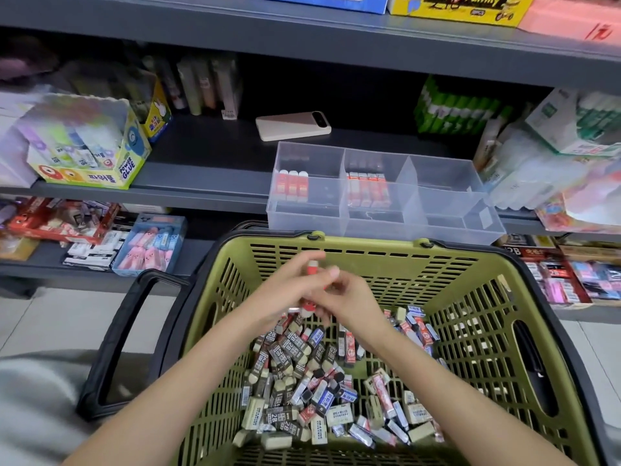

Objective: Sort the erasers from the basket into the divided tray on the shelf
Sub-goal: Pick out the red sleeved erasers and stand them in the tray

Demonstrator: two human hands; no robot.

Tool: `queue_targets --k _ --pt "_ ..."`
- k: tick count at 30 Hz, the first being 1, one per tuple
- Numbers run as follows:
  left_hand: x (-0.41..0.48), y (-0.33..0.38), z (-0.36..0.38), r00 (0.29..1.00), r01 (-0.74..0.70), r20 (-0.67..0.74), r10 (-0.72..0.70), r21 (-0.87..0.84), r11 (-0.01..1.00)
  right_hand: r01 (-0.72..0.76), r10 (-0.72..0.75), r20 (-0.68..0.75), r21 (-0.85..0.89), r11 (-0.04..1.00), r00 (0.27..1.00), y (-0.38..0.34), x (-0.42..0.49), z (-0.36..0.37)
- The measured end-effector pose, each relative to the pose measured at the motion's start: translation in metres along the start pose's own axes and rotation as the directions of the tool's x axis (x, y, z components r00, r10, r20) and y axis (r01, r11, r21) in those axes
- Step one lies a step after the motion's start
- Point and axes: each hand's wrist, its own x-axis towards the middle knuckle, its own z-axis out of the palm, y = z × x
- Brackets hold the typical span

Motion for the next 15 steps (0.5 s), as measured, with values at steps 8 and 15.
queue_targets --k 8,15 --pt "0.010 -0.003 -0.002 0.896 0.159 -0.266 -0.355 -0.554 0.817 -0.324 0.297 -0.130 -0.336 0.884 0.946 0.026 -0.005 -0.049" --pt "0.015 -0.008 -0.006 0.889 0.234 -0.151 -0.432 -0.662 0.712 -0.424 0.447 -0.256 -0.844 0.329 0.857 0.095 -0.024 -0.028"
